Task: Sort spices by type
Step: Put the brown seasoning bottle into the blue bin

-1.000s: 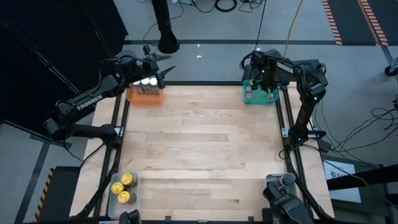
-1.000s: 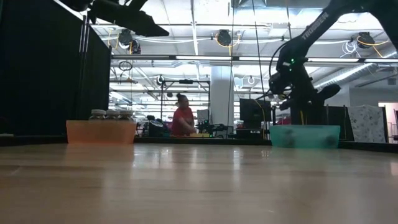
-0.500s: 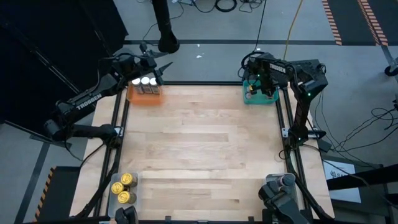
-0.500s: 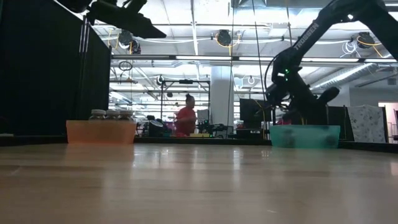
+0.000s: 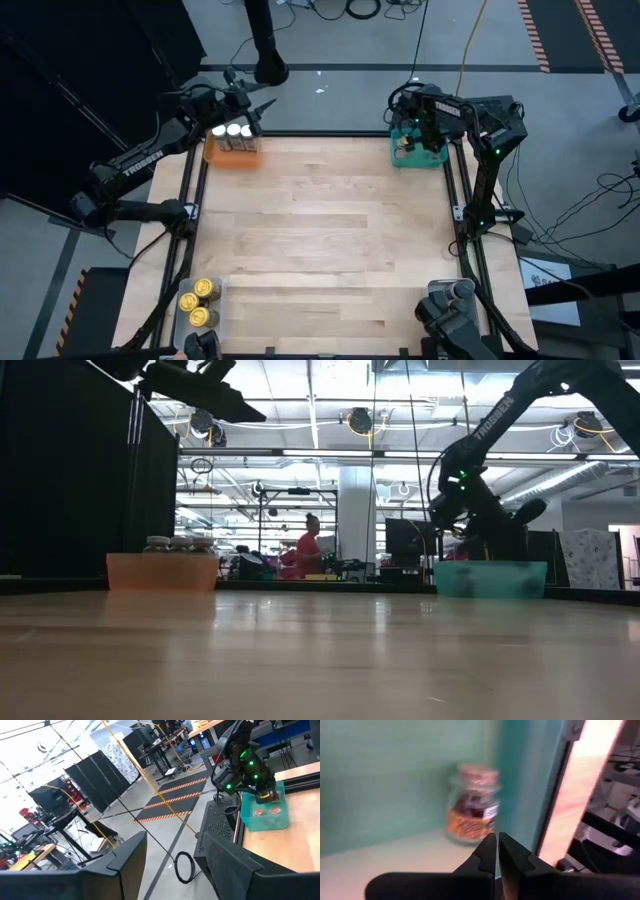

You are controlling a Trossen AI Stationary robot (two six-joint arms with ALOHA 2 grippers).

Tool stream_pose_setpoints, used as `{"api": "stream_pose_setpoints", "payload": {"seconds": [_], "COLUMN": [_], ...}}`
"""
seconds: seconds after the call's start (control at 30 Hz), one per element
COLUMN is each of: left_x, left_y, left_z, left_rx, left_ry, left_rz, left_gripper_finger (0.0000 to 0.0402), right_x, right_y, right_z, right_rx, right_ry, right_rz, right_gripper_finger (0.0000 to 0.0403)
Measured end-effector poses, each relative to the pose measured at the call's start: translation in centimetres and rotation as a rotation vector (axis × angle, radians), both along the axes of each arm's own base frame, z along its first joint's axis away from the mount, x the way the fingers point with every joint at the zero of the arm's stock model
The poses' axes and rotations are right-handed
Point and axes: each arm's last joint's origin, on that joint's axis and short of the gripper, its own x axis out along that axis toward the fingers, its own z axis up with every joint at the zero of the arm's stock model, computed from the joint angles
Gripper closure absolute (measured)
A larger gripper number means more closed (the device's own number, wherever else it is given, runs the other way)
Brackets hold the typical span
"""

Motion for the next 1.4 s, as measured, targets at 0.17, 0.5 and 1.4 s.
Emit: {"api": "stream_pose_setpoints", "payload": {"seconds": [0.17,0.5,1.4], "left_x": [0.0,0.0,-0.1], "left_y": [0.0,0.0,0.0], "left_z": [-0.1,-0.1,-0.4], "left_rx": [-0.005,-0.007,-0.03], "left_ry": [0.003,0.005,0.027], "left_rz": [0.0,0.0,0.003], "left_gripper_finger": [0.0198,0.0198,0.0198], "right_x": [1.6,8.5,0.9], "right_y": [-0.3,0.2,-1.1], "right_z": [0.9,2.7,3.4], "right_rx": [-0.016,-0.191,0.023], "right_ry": [-0.097,-0.395,-0.183], "right_rz": [0.056,0.234,0.138], "right_gripper_finger": [0.0403,0.0403,0.0403]}}
